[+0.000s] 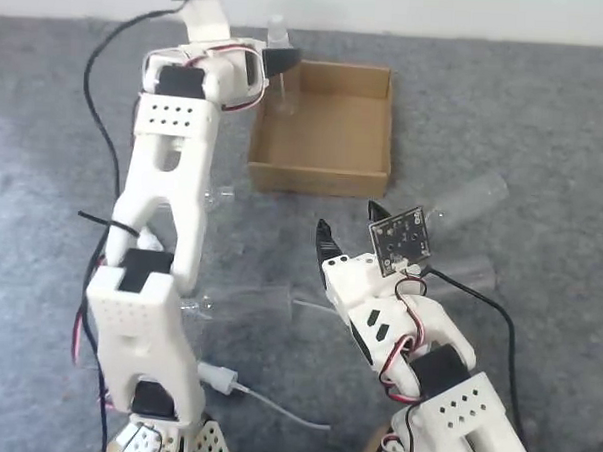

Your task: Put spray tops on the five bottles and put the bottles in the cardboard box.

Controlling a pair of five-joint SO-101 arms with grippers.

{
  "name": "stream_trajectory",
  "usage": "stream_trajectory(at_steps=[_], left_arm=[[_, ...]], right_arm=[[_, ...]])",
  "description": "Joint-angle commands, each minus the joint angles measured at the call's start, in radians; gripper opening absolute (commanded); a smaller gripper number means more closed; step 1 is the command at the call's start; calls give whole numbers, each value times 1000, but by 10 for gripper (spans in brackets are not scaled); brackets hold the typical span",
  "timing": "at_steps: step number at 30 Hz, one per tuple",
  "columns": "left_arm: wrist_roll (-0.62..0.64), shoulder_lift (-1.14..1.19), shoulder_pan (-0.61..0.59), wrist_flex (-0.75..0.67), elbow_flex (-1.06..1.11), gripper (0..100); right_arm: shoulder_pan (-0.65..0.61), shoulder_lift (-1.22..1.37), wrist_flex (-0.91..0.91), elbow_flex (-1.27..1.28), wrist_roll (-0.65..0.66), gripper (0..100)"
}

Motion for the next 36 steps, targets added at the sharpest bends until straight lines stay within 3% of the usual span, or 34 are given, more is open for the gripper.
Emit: stream_trajectory(at_steps=[1,9,14,19,24,28,36], left_arm=[[-8,-126,-5,77,-35,394],[18,-247,0,313,-35,372],[49,-362,-6,385,-35,192],[43,-470,-8,466,-35,6],[54,-557,-9,586,-35,13],[133,-592,-43,658,-35,12],[143,-601,-137,678,71,10]], right_arm=[[13,-19,-22,-12,12,242],[13,-21,-16,-12,12,242],[19,-21,-16,-14,12,242],[108,-22,-10,-44,8,242],[131,-22,133,-130,6,242],[131,-16,297,-235,6,242],[133,-12,424,-322,6,242]])
